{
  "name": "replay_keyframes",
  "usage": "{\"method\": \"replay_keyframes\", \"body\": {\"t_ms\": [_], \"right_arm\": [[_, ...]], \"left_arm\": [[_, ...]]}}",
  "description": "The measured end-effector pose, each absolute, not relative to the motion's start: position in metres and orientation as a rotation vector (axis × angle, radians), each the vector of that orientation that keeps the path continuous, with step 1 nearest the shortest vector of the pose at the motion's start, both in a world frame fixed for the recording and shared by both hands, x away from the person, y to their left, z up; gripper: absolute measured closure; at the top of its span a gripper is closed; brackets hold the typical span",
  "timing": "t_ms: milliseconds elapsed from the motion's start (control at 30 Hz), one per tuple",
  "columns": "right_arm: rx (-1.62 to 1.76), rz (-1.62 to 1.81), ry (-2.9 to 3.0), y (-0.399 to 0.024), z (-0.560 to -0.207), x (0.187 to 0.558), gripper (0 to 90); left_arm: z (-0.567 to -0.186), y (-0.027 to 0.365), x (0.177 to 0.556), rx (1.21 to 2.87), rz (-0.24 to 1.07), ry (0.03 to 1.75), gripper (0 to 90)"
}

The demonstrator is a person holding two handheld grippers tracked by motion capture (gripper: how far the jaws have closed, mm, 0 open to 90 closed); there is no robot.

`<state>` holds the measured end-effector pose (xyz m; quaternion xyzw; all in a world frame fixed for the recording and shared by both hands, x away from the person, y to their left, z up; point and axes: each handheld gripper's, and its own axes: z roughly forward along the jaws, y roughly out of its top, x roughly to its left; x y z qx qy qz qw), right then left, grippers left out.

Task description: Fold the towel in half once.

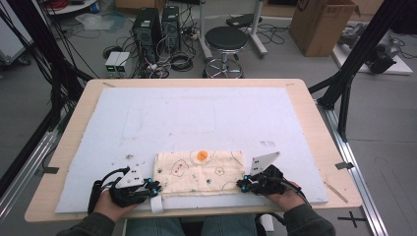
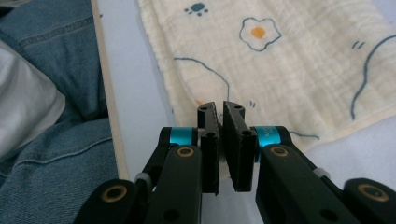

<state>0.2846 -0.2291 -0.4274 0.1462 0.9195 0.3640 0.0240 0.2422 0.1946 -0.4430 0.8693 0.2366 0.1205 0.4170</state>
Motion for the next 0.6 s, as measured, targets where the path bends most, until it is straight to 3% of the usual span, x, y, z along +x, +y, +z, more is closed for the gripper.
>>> {"method": "replay_keyframes", "body": {"t_ms": [467, 600], "right_arm": [[0.416, 1.206, 2.801, -0.23, -0.403, 0.279, 85.5], [0.419, 1.197, 2.817, -0.23, -0.409, 0.276, 85.5]], "left_arm": [[-0.443, 0.195, 0.243, 2.184, 0.298, 0.594, 79.0], [-0.439, 0.197, 0.241, 2.151, 0.28, 0.584, 74.4]]}}
